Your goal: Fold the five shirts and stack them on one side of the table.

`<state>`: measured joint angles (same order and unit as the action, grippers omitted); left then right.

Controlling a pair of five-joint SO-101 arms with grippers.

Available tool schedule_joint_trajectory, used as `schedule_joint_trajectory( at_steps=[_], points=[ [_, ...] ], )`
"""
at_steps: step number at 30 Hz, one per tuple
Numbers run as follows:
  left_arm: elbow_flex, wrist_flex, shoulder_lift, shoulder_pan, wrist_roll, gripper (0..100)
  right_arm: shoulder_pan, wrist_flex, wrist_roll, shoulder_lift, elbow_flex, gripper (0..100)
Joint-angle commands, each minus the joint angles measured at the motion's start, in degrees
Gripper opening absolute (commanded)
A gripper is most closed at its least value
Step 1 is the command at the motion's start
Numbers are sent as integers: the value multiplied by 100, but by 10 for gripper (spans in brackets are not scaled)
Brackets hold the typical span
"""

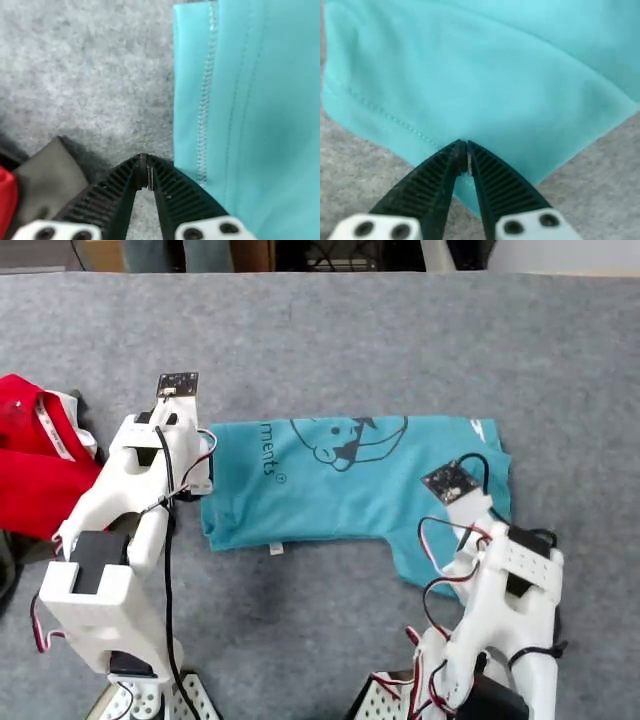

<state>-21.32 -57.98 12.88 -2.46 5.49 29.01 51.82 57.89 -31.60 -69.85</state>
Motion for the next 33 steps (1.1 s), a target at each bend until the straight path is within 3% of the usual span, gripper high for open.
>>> schedule_joint_trajectory(
  at_steps=[1, 5, 9, 15, 19, 25, 30, 33],
  points=[
    [-22, 141, -70, -57, 26, 29, 123, -18, 70, 4, -22, 14],
    [4, 149, -70, -57, 18, 29, 132, 123, 53, 4, 303, 14],
    [171, 114, -132, -66, 9, 29, 334, 958, 44, 4, 1516, 14],
    [1719, -545, -527, -4, 9, 29, 343, 1723, 44, 48, 3530, 14],
    [2738, -316, -299, 92, 18, 29, -237, 1521, -35, 374, 4066, 14],
    [3556, 167, 1213, 303, 53, 29, -765, 396, -862, 2018, 4813, 14],
    [4374, 475, 2664, 268, 62, 29, -791, 9, -1178, 3749, 5886, 14],
    [4980, 220, 3174, 303, 62, 28, -668, -79, -1204, 4637, 6519, 14]
  ],
)
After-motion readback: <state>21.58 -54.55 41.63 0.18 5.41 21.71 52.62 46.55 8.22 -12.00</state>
